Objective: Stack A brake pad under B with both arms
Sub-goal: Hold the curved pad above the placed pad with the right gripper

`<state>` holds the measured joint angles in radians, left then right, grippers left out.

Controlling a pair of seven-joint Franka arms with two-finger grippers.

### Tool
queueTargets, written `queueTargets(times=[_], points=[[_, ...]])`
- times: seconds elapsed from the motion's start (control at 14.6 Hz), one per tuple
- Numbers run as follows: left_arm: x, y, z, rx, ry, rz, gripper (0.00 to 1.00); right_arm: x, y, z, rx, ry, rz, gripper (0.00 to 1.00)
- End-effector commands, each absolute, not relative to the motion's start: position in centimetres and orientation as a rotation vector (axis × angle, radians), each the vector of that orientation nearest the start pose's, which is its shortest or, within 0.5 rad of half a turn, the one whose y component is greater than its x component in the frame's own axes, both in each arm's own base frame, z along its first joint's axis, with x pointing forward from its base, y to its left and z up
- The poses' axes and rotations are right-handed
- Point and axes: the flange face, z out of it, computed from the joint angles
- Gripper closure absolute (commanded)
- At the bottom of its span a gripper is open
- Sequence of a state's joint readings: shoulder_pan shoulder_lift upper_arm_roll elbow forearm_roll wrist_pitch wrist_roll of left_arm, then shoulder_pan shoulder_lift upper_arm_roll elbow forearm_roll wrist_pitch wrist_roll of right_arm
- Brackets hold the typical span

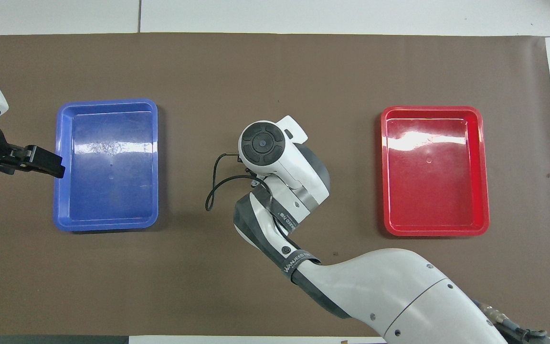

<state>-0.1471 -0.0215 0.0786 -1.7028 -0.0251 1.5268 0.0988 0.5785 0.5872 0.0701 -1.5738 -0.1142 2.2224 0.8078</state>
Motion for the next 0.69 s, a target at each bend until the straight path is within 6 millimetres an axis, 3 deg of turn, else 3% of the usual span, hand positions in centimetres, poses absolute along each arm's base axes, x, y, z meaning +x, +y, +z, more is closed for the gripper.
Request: queueTargets(times=[0.0,0.62], points=[[52.8,-3.6,57.3,-3.154,0.271,0.233,0.01,56.8,41.8,30.9,-3.121,0.12,-0.178,1.0],[53.5,-1.3,57.6,-3.164,0.219,0.159,0.01,56.4,42.0,30.3,-3.109,0.114,-0.184,1.0]])
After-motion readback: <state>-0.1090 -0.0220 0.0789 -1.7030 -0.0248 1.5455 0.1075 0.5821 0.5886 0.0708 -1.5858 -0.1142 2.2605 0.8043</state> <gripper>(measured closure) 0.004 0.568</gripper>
